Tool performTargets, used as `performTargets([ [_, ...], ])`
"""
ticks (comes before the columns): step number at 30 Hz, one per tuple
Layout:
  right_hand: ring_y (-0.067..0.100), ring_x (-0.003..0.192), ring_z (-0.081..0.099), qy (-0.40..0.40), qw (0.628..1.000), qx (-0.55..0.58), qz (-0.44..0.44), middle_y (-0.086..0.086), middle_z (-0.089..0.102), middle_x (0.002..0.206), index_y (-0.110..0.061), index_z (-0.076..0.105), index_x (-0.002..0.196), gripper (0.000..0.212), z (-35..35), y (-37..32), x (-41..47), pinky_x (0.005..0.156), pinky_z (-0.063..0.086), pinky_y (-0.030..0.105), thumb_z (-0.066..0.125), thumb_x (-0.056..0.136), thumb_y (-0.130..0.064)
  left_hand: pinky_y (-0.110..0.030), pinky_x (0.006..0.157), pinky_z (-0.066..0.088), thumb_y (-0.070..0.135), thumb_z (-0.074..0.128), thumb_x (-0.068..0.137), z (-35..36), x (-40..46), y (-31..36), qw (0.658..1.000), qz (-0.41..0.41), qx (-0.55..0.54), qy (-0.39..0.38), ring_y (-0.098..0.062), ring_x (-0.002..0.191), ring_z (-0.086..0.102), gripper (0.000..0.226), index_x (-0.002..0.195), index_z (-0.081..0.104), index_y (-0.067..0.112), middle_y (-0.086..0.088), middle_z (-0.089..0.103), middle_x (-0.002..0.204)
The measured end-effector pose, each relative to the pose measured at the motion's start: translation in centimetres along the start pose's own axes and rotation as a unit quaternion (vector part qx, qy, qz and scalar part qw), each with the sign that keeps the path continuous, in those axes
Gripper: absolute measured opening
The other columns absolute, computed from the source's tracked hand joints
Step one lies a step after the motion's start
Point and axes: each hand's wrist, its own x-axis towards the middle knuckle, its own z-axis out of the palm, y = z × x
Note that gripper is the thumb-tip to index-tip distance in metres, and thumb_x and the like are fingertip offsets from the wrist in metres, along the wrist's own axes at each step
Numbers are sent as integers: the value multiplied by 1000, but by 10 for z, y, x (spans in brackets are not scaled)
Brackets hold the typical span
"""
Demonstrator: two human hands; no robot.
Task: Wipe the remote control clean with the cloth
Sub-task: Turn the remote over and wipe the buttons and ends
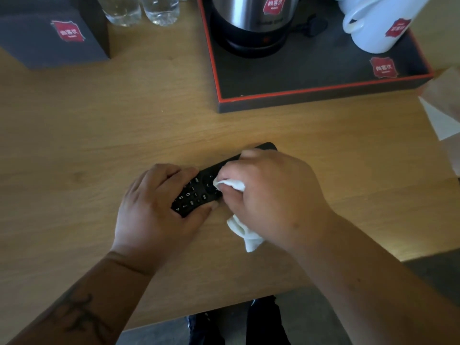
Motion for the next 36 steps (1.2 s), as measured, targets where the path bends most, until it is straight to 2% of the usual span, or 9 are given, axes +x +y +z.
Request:
performTargets([
  [5, 10, 65, 46, -27, 997, -63, 30, -12, 61, 81, -39, 72, 93, 18, -17, 24, 2, 51, 21, 20, 57, 86, -45, -39, 86, 52, 52, 75, 74, -2, 0, 0, 1000, -9, -5, -17, -17, 98, 60, 59, 120, 69, 16, 0, 64, 109],
  [9, 10, 71, 51, -48, 992, -82, 83, -12, 63, 85, -42, 72, 96, 18, -37, 47, 1, 55, 31, 25, 56, 87, -45, -40, 85, 52, 52, 75, 74, -2, 0, 1, 1000, -15, -8, -14, -18, 98, 60, 59, 120, 69, 16, 1, 64, 109],
  [12, 14, 67, 54, -35, 994, -94, 30, -10, 60, 77, -41, 72, 88, 15, -35, 37, 4, 55, 36, 27, 58, 84, -43, -41, 85, 53, 53, 73, 75, -3, 0, 1, 1000, -17, -9, -17, -18, 98, 60, 59, 120, 68, 16, 0, 64, 109],
  [16, 18, 62, 53, -35, 993, -104, -39, -8, 57, 70, -36, 74, 82, 14, -19, 13, 13, 50, 33, 25, 60, 81, -38, -43, 85, 54, 54, 72, 75, -3, 0, 0, 1000, -16, -4, -20, -20, 98, 61, 60, 120, 68, 16, -1, 63, 109],
  [18, 17, 63, 51, -28, 994, -108, -11, -8, 57, 72, -35, 73, 83, 16, -19, 18, 16, 51, 27, 25, 59, 83, -41, -45, 84, 54, 54, 73, 75, -3, 1, 0, 1000, -15, -5, -22, -21, 98, 62, 60, 121, 68, 16, -1, 63, 110],
  [22, 14, 65, 53, -19, 991, -114, 68, -8, 60, 69, -35, 71, 81, 15, -37, 39, 22, 52, 32, 26, 58, 82, -42, -47, 84, 55, 53, 75, 75, -3, 0, 0, 1000, -14, -9, -19, -21, 99, 62, 60, 121, 68, 16, -1, 64, 110],
  [29, 16, 63, 50, -74, 984, -146, -69, -8, 54, 71, -38, 74, 84, 16, -28, 23, 22, 49, 19, 19, 59, 81, -37, -46, 86, 53, 53, 75, 75, -3, 0, 0, 1000, -19, -8, -22, -20, 100, 61, 59, 121, 68, 17, 0, 63, 111],
  [34, 16, 75, 55, -62, 987, -147, -19, -7, 64, 80, -37, 72, 85, 17, -42, 38, 28, 57, 34, 28, 55, 84, -40, -48, 84, 54, 54, 74, 75, -3, 0, 1, 999, -24, -15, -25, -20, 100, 61, 60, 122, 68, 17, -1, 64, 111],
  [36, 17, 76, 55, -80, 984, -160, -25, -6, 64, 81, -36, 72, 85, 16, -45, 38, 28, 58, 33, 29, 55, 85, -38, -47, 84, 54, 55, 72, 76, -3, 0, 1, 999, -24, -14, -27, -20, 100, 61, 60, 122, 68, 17, -1, 64, 111],
])
